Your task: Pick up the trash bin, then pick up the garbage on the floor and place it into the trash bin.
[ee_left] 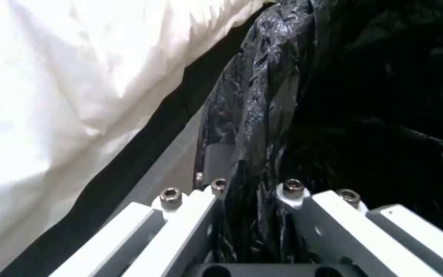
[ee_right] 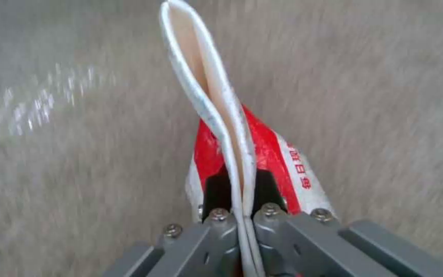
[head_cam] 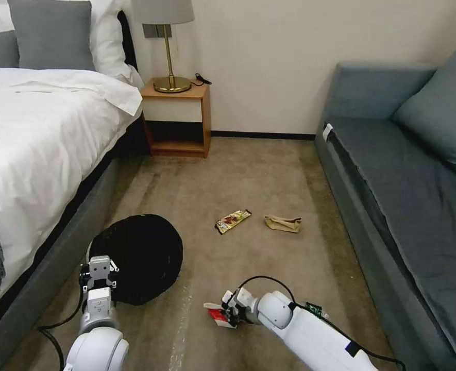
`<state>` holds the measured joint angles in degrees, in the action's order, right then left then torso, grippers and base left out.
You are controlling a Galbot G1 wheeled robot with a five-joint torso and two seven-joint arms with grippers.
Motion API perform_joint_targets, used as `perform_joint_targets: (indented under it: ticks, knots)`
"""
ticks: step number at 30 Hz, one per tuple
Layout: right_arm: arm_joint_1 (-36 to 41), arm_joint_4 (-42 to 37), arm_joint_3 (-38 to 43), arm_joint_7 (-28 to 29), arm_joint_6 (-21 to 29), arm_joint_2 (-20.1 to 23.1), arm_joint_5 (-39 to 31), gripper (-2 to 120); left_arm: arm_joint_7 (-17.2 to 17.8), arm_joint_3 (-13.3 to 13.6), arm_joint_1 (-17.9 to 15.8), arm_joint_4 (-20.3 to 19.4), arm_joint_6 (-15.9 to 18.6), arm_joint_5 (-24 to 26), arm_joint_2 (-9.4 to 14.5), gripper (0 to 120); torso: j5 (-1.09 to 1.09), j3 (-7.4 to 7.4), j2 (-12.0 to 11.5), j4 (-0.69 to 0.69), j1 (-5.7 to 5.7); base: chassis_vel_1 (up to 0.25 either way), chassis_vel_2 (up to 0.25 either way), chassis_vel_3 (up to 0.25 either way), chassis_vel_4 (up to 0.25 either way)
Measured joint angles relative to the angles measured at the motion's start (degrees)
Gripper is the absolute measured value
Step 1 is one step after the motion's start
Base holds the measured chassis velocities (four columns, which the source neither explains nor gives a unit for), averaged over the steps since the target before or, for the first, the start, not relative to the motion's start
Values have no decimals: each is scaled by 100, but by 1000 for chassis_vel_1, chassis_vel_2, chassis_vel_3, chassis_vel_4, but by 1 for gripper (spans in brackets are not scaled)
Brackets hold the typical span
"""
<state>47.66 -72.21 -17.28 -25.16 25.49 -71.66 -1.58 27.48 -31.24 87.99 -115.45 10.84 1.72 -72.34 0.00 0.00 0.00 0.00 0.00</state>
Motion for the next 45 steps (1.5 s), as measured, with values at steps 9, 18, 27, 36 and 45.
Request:
perform_joint_targets:
  ticks: [9,18,27,36,45]
  knots:
    - [155,-726,1412,-197,-676,-294,-242,0,37,-17,8,12,-7,116,66,1,0,0,0,0,0,0,0,0,0]
    - [59,-1492,2008,-81,-1559,-348,-1153,0,42,44,18,49,-103,151,64,1,0,0,0,0,0,0,0,0,0]
    - [79,-1766,1209,1064,-2029,-668,-1988,0,-36,208,-54,9,-209,162,22,1,-1,0,0,0,0,0,0,0,0]
    - [283,-1708,648,1649,-2196,-983,-2179,0,-104,400,-180,192,-360,151,-136,1,-1,0,0,0,0,0,0,0,0]
    - [291,-1330,167,2584,-2206,-1098,-1908,0,-226,552,-209,190,-361,66,-199,1,-1,0,0,0,0,0,0,0,0]
